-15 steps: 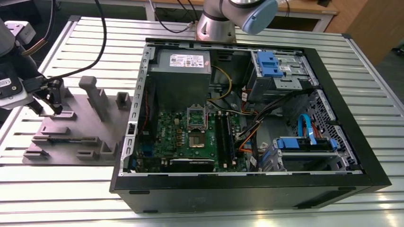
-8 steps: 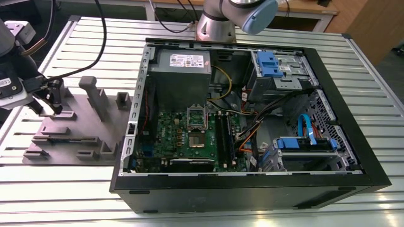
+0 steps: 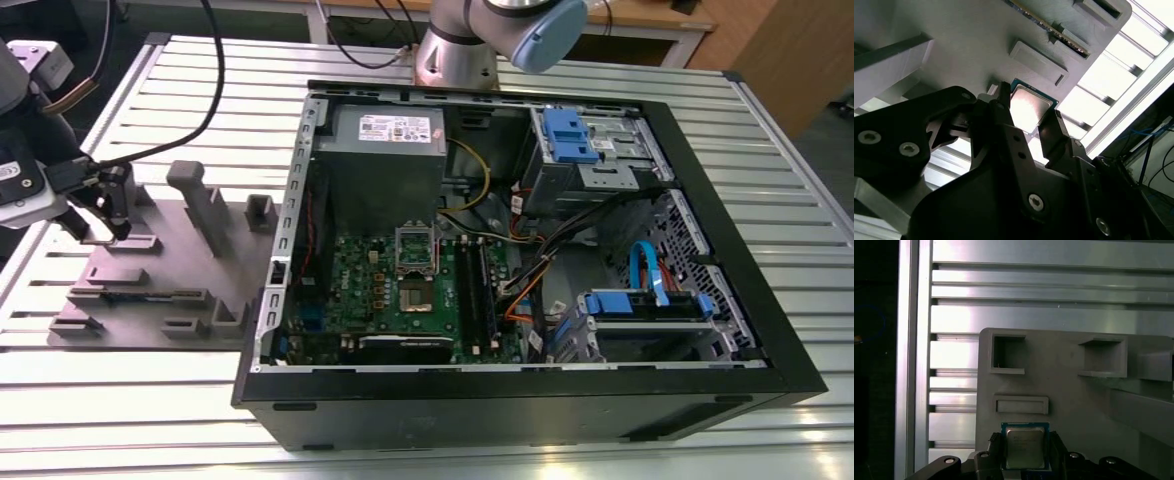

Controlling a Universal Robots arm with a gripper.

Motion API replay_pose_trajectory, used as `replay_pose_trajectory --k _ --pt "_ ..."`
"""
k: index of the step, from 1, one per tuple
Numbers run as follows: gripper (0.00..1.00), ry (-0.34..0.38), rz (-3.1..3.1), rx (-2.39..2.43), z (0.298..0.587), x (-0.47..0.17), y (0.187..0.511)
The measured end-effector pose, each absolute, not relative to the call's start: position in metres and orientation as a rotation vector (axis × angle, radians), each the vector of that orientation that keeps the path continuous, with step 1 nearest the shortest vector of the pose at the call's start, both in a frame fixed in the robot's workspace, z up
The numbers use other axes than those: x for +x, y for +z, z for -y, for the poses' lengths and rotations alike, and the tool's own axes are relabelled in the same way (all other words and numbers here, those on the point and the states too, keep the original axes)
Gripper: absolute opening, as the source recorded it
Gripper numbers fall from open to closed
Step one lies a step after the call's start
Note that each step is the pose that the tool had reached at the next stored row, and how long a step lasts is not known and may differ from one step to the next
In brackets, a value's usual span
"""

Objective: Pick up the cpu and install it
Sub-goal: 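Pick up the cpu and move it towards the insertion slot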

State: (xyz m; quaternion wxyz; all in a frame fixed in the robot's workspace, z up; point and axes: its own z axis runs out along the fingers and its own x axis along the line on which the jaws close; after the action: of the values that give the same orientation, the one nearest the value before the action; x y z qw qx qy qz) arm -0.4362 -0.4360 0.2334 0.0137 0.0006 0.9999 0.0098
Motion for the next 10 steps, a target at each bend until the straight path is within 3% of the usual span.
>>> replay_pose_trajectory --k 10 --pt "0.47 0.03 -3.115 0.002 0.436 -0.4363 0.2345"
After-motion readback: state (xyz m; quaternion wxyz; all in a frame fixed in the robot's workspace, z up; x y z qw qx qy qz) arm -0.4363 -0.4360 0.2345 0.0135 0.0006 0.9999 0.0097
